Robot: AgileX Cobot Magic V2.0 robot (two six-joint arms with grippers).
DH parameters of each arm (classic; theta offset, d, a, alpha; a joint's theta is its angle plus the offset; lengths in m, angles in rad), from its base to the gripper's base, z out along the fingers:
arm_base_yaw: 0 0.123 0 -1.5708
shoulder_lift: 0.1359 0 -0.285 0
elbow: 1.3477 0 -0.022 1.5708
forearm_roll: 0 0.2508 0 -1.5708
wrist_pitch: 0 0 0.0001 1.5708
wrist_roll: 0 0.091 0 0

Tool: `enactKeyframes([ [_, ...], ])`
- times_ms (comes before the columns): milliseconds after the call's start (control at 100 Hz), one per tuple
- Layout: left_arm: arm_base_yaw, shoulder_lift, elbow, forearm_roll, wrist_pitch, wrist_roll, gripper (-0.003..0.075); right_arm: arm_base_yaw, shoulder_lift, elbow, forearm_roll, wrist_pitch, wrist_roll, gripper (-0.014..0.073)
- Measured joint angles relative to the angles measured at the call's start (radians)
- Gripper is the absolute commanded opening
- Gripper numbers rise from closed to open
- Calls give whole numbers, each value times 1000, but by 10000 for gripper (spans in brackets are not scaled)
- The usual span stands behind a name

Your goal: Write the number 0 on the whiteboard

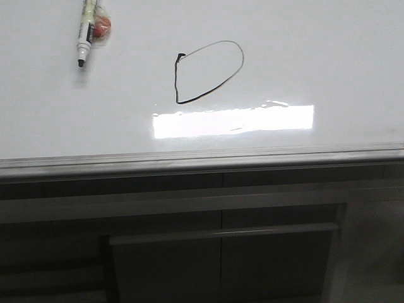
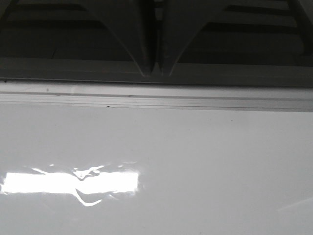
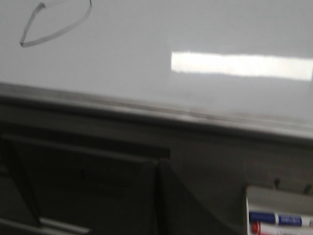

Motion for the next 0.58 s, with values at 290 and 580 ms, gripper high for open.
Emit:
enactKeyframes([
  [290,0,0,0,0,0,0,-20,-1,-1,-2,-2,44,4,-69],
  [580,0,0,0,0,0,0,-20,-1,-1,-2,-2,44,7,-69],
])
